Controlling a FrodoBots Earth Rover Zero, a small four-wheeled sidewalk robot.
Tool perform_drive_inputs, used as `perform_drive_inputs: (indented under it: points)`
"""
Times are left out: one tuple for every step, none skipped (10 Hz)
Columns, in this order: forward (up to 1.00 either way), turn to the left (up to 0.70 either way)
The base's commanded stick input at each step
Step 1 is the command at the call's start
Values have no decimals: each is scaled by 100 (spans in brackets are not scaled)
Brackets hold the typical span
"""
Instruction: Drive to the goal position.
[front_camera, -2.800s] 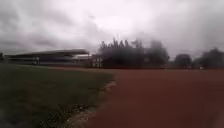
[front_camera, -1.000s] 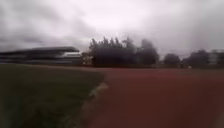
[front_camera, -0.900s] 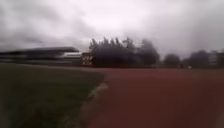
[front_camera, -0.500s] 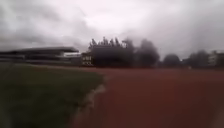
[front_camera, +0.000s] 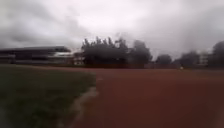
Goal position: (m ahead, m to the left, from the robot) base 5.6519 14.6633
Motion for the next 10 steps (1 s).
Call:
perform_drive_inputs:
  points:
    - [70,0]
    - [70,0]
    - [70,0]
    - [70,0]
    - [70,0]
    - [70,0]
    - [70,0]
    - [70,0]
    - [70,0]
    - [70,0]
